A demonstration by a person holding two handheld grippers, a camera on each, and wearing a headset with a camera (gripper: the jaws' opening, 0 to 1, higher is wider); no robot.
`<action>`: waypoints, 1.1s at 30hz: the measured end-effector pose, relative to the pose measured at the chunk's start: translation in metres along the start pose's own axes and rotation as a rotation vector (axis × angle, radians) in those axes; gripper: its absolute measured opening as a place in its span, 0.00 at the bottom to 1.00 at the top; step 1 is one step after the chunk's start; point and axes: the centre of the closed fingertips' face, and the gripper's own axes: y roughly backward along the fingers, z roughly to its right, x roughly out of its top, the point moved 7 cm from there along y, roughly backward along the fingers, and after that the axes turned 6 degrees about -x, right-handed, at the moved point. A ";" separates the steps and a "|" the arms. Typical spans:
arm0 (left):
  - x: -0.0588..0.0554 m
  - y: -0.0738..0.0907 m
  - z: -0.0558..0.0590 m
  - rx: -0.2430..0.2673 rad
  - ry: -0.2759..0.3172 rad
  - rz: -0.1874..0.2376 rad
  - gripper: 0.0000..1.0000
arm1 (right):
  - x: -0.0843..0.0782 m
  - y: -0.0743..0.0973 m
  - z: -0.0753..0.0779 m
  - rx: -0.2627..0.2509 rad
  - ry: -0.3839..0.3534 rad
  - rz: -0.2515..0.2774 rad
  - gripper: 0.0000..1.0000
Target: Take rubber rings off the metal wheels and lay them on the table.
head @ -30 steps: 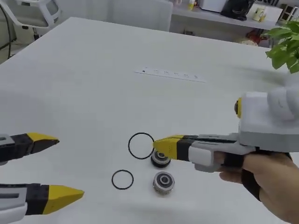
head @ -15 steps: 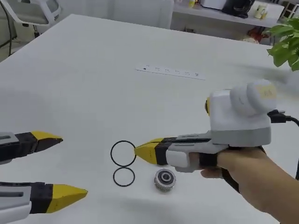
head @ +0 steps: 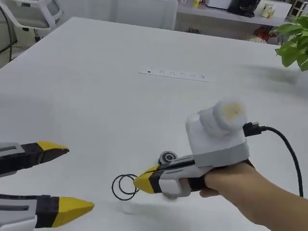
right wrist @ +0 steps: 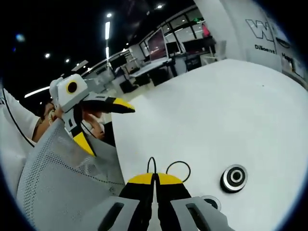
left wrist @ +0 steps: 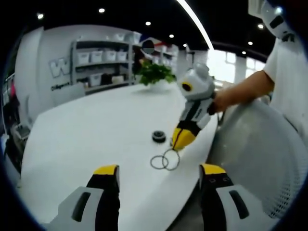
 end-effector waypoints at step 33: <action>-0.005 -0.001 0.003 -0.030 0.020 -0.021 0.67 | -0.016 0.000 0.029 -0.136 -0.015 -0.021 0.05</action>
